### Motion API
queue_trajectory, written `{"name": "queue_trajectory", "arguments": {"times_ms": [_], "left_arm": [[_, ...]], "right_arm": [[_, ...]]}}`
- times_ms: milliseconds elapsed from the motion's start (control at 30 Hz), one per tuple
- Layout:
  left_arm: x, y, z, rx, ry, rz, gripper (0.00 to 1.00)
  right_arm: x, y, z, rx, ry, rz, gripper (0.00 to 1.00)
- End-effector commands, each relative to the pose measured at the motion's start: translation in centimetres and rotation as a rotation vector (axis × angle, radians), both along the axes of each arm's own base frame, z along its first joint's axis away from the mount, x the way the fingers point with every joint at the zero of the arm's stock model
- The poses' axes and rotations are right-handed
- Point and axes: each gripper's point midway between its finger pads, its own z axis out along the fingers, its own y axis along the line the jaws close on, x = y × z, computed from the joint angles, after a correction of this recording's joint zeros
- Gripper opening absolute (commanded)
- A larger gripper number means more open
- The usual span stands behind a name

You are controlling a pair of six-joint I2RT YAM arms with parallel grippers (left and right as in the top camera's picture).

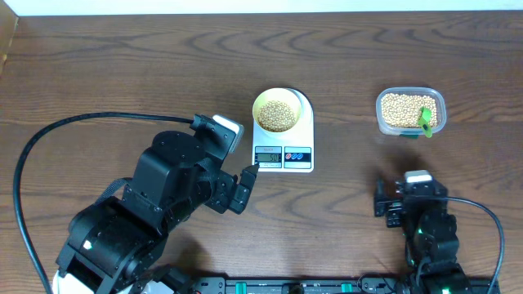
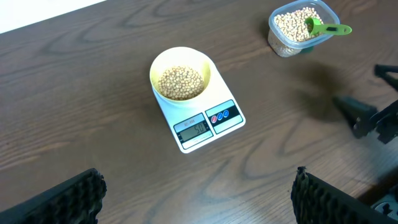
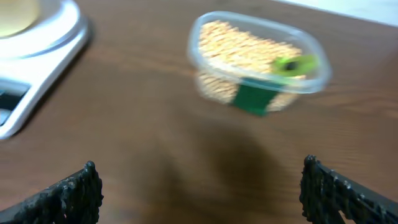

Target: Scoop item into bowl and weigh 50g on scale

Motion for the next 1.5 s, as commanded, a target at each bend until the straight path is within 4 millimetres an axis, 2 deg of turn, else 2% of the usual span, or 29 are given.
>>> {"name": "queue_trajectory", "arguments": {"times_ms": [0, 100, 233, 433, 600, 900, 1067, 1467], "left_arm": [[0.1, 0.1, 0.5, -0.007, -0.012, 0.005, 0.98], [0.1, 0.1, 0.5, -0.007, -0.012, 0.005, 0.98], [0.1, 0.1, 0.5, -0.007, -0.012, 0.005, 0.98], [0.1, 0.1, 0.5, -0.007, -0.012, 0.005, 0.98], [0.1, 0.1, 0.5, -0.006, -0.012, 0.005, 0.98], [0.1, 0.1, 0.5, -0.007, -0.012, 0.005, 0.98], [0.1, 0.1, 0.5, -0.007, -0.012, 0.005, 0.98], [0.1, 0.1, 0.5, -0.007, -0.012, 0.005, 0.98]], "right_arm": [[-0.4, 2.7, -0.9, -0.008, 0.033, 0.181, 0.99], [-0.5, 2.9, -0.9, -0.011, 0.031, 0.199, 0.99], [-0.2, 2.4, -0.8, -0.024, 0.020, 0.167, 0.99], [1.2, 3.0, 0.4, 0.000, -0.134, 0.185, 0.99], [1.4, 2.4, 0.6, -0.012, -0.141, 0.152, 0.99], [2.3, 0.6, 3.6, -0.031, -0.269, 0.040, 0.99], [2.4, 0.1, 3.6, -0.041, -0.268, 0.011, 0.99], [2.2, 0.2, 3.8, -0.036, -0.274, 0.021, 0.99]]}}
